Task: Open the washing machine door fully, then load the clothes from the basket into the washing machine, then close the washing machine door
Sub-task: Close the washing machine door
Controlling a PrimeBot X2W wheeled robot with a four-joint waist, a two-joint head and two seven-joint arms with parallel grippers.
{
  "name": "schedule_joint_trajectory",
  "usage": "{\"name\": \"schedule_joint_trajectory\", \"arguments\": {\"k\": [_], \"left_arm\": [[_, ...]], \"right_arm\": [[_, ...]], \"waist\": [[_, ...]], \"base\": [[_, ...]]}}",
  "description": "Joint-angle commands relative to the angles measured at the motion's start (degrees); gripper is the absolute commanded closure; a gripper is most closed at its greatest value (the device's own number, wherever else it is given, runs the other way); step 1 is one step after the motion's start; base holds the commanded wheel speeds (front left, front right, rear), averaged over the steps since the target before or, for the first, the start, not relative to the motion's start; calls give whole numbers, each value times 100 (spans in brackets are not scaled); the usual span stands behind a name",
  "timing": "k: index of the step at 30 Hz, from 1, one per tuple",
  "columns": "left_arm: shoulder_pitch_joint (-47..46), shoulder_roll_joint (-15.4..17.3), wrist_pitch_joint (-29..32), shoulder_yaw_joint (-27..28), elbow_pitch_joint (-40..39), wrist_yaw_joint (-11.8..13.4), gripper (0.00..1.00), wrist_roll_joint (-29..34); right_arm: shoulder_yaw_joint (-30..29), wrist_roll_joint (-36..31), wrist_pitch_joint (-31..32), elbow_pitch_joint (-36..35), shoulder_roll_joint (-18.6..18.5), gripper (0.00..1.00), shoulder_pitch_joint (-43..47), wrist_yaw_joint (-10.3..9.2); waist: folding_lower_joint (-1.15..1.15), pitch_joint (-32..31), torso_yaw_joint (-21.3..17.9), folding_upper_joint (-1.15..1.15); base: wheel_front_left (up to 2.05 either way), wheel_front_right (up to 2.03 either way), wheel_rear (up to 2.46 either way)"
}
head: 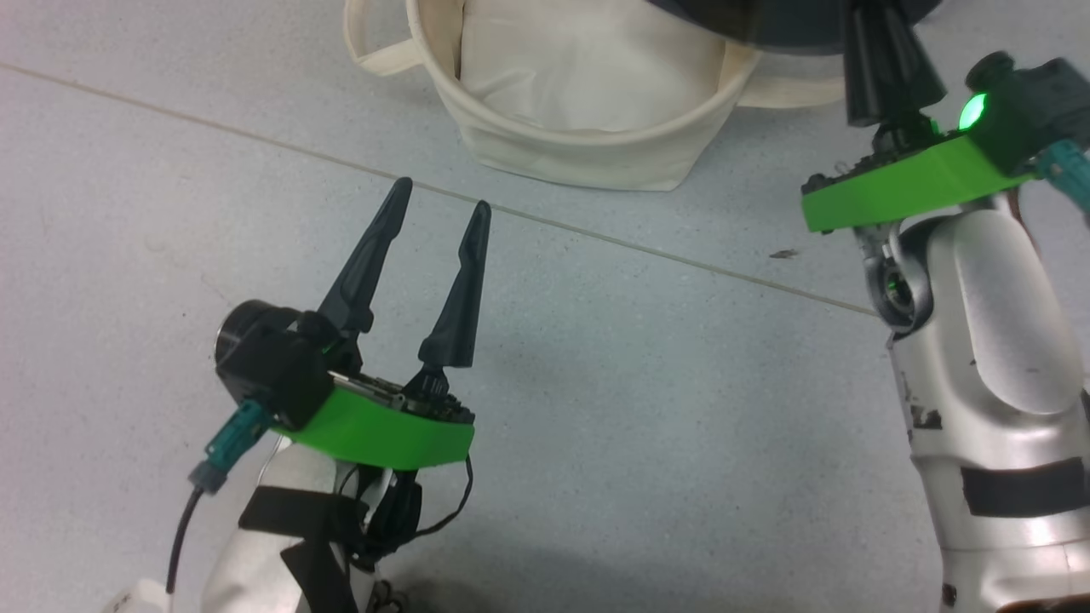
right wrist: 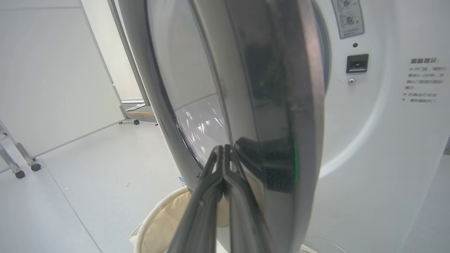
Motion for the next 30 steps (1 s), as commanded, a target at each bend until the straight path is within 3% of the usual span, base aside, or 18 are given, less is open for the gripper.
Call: {"name": "schedule_joint_trajectory", "arguments": {"k": [1,13,30], "left_arm": [[-20,79,-27,162,-202,21,0,-96],[-153,79,-27,64,-105,32,0,-383],[-452,79,-27,-167,-114,178,0,-608]], "right_arm": [[-15,-29,-27,-193,126,100,-136,-1],[-869,-458,-27,-168,126,100,-754,-1],[-1554,-1249,-27,166,27,100,-2031,-1]], "waist": [[0,19,-3,0],[0,360,-2,0],[0,938,275,0]], "base": [[0,0,0],[0,0,0],[0,0,0]]}}
